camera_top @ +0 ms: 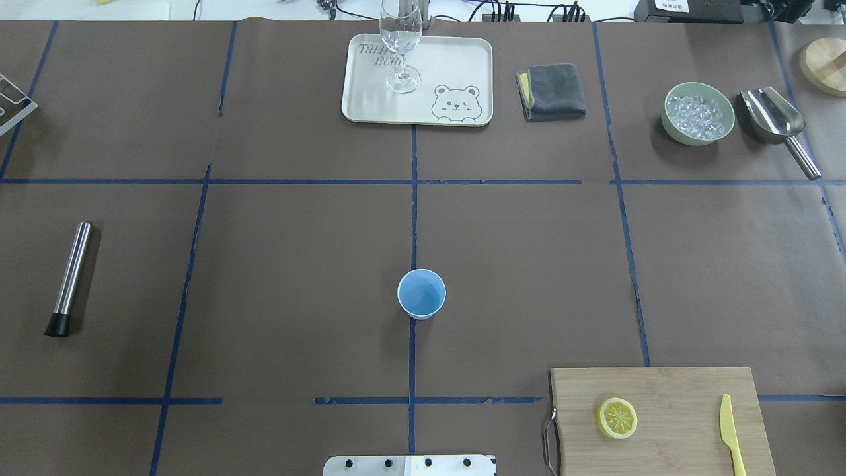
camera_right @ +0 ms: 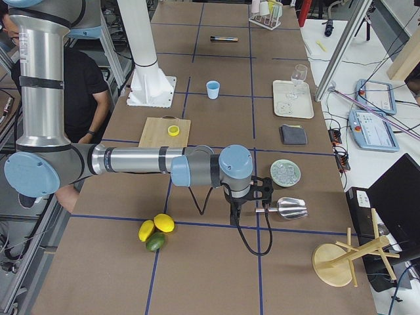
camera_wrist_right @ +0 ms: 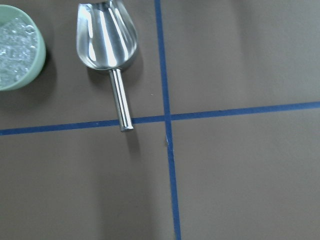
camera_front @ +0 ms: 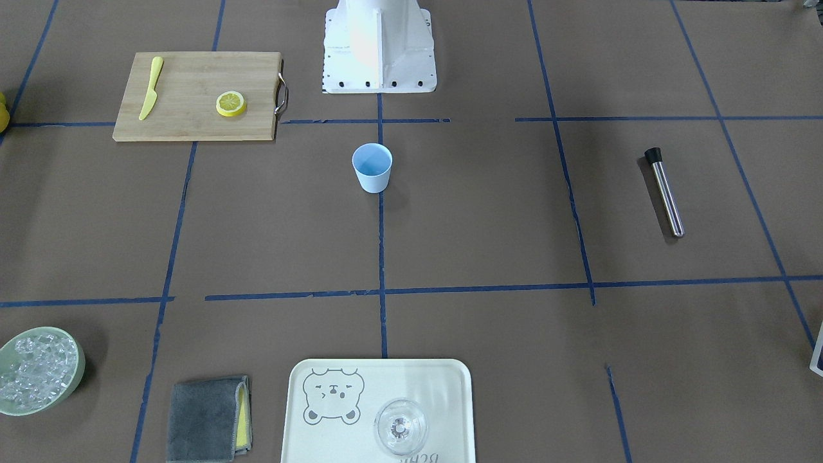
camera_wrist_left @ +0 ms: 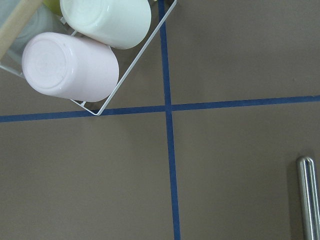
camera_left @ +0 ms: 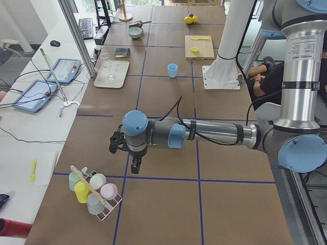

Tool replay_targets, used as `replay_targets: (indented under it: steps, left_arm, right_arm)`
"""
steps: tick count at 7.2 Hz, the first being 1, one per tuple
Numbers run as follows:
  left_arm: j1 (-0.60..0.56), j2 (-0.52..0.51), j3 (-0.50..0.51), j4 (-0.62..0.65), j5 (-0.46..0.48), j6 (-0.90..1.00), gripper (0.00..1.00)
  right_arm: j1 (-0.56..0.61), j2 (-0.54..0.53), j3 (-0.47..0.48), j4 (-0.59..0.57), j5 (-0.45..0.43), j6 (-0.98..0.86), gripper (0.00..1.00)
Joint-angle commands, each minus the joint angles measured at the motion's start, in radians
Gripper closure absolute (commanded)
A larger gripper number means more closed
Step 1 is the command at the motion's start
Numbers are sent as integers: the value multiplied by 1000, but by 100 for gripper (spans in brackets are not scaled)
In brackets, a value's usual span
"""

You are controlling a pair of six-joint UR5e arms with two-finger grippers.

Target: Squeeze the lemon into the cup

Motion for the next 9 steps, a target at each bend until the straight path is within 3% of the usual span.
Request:
replay_targets:
  steps: [1,2,3,7,9]
  left_arm:
    - [21,-40,-1,-21,1,0,0]
    - [48,-64,4,-21,3,-11,0]
    - [78,-98,-2,-23,3,-101,0]
    - [128,-129,22,-145,-2,-172,0]
    - [142,-129,19,-147,0,-212,0]
  right_arm:
    - [-35,-13,47,3,7,7,0]
    - [-67,-14,53,6,7,36,0]
    - [-164,-14,118,18,-17,141,0]
    - [-468,-71,176,427,-88,636,0]
    - [-661,-106,321,430,-201,872,0]
